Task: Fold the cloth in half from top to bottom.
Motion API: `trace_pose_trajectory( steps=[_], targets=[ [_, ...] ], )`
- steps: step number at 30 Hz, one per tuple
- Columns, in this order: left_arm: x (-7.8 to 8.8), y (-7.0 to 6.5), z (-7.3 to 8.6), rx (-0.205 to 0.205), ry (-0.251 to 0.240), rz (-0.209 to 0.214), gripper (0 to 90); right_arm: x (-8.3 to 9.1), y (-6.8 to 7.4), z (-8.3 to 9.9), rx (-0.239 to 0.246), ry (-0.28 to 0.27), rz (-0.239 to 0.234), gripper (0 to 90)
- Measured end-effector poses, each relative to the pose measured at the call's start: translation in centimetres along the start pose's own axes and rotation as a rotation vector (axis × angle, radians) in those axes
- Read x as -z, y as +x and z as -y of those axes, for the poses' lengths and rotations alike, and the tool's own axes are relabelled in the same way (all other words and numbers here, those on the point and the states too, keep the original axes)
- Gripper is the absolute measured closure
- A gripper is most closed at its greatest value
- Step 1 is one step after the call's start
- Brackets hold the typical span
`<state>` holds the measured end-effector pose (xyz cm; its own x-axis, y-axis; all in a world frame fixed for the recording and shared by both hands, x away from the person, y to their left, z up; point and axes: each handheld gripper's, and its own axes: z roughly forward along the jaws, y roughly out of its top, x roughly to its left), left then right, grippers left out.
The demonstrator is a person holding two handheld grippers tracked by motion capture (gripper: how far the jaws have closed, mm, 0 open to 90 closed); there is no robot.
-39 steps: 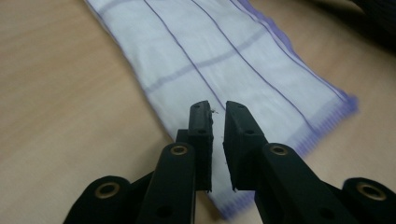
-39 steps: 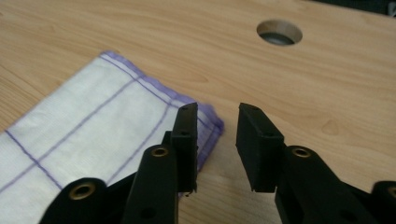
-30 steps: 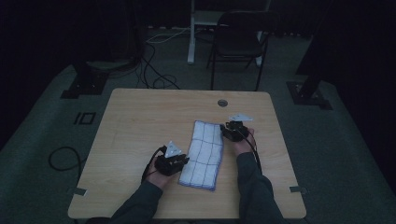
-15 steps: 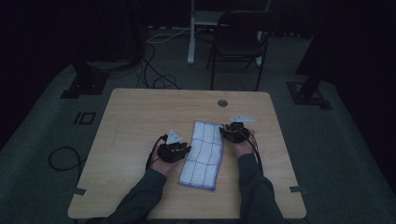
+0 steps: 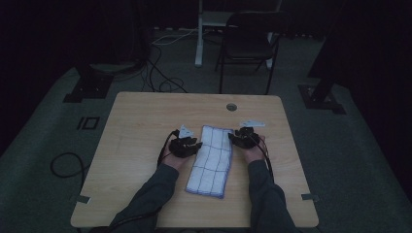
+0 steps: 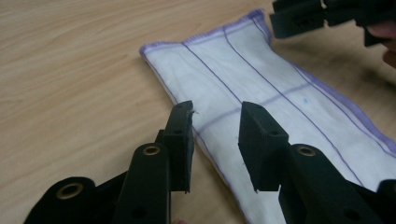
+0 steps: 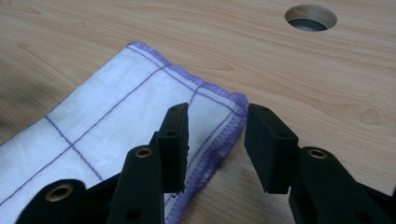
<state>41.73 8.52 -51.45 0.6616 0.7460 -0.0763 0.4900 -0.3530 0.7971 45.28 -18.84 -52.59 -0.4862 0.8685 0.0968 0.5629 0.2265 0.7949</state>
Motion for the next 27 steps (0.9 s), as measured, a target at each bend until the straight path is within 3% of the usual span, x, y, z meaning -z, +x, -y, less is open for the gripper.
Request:
trace_pose_trajectory(
  steps=[11, 17, 27],
  targets=[
    [-2.8, 1.3, -1.4, 0.033, 0.026, -0.036, 60.9, -0.6, -0.2, -0.2, -0.019, 0.017, -0.001, 58.9],
    [-4.5, 1.8, -1.8, 0.081, 0.055, -0.058, 60.1, -1.3, -0.1, -0.2, -0.03, 0.036, 0.014, 56.4],
    [-6.5, 2.4, -2.3, 0.114, 0.118, -0.087, 57.5, -2.1, -0.5, -0.3, -0.054, 0.067, 0.036, 54.4]
  ],
)
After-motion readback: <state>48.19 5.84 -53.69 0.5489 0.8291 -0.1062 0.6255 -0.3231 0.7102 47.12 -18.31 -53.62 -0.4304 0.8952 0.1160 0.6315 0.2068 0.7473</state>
